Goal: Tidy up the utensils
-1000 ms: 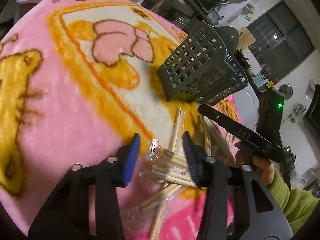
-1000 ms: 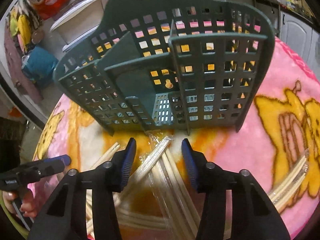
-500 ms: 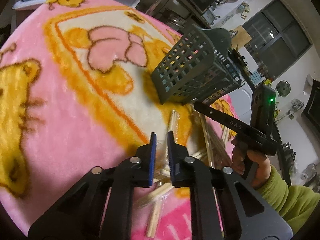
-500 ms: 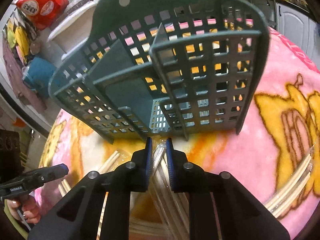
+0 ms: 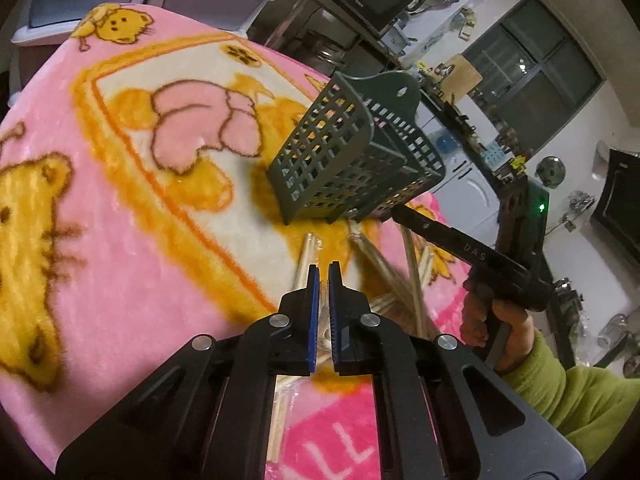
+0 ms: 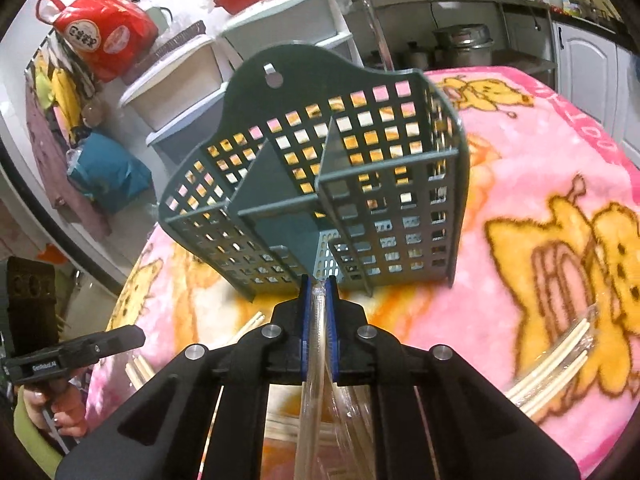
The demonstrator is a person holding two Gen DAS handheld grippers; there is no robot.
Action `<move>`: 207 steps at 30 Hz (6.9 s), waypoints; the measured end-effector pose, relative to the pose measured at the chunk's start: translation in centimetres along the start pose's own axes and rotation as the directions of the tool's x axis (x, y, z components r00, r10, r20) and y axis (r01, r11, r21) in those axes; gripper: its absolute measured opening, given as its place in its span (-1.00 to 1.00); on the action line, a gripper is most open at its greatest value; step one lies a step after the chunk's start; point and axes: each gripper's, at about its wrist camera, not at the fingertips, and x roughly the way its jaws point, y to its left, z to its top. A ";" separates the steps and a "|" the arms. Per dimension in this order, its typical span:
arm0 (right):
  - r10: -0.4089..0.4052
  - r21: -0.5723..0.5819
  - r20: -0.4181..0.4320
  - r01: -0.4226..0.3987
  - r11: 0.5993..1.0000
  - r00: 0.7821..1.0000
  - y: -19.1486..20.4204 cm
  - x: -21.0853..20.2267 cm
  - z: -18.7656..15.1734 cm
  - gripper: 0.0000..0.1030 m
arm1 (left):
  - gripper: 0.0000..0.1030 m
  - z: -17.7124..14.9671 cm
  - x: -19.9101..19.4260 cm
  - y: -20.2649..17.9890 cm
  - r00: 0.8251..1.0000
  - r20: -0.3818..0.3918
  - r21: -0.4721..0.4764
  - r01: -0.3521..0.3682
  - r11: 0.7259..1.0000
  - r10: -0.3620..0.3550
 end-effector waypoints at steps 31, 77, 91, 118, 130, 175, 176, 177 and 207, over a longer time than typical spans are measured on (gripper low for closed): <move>0.069 -0.103 0.170 -0.052 0.993 0.983 4.4 -6.6 2.7 -0.88 | -1.00 2.1 -3.0 -7.6 0.999 -0.033 0.218 -0.020 0.976 0.027; 0.031 -0.170 0.572 0.082 0.982 0.820 4.1 -13.0 15.9 -0.88 | -1.00 15.5 -7.2 -17.8 0.959 0.278 0.343 -0.044 0.938 -0.057; -0.031 -0.138 0.601 0.142 0.980 0.799 2.8 -8.9 15.6 -0.87 | -1.00 14.9 -6.9 -14.7 0.955 0.294 0.285 -0.057 0.957 -0.030; -0.082 -0.115 0.512 0.162 0.980 0.855 0.6 -7.5 11.3 -0.12 | -1.00 16.5 -4.1 -16.6 0.953 0.288 0.249 0.025 0.968 -0.098; -0.099 -0.114 0.491 0.176 0.978 0.866 -0.3 -9.5 8.4 0.15 | -0.99 15.1 -1.2 -15.1 0.969 0.246 0.211 -0.018 0.977 -0.035; -0.095 -0.164 0.251 0.139 0.977 0.963 0.0 -8.6 -1.0 0.27 | 0.54 0.5 -2.7 -8.1 0.946 0.236 0.075 -0.247 0.966 0.223; -0.093 -0.167 0.246 0.137 0.976 0.965 0.0 -8.5 -1.1 0.27 | 0.54 0.4 -2.7 -8.0 0.947 0.233 0.070 -0.245 0.967 0.223; -0.092 -0.170 0.240 0.135 0.976 0.966 0.1 -8.4 -1.3 0.27 | 0.54 0.1 -2.6 -7.7 0.948 0.228 0.062 -0.242 0.968 0.222; -0.074 -0.219 -0.107 0.049 0.974 0.992 0.4 1.0 -3.2 -0.47 | -0.03 -5.3 0.3 0.9 0.980 0.020 -0.178 -0.189 0.966 0.196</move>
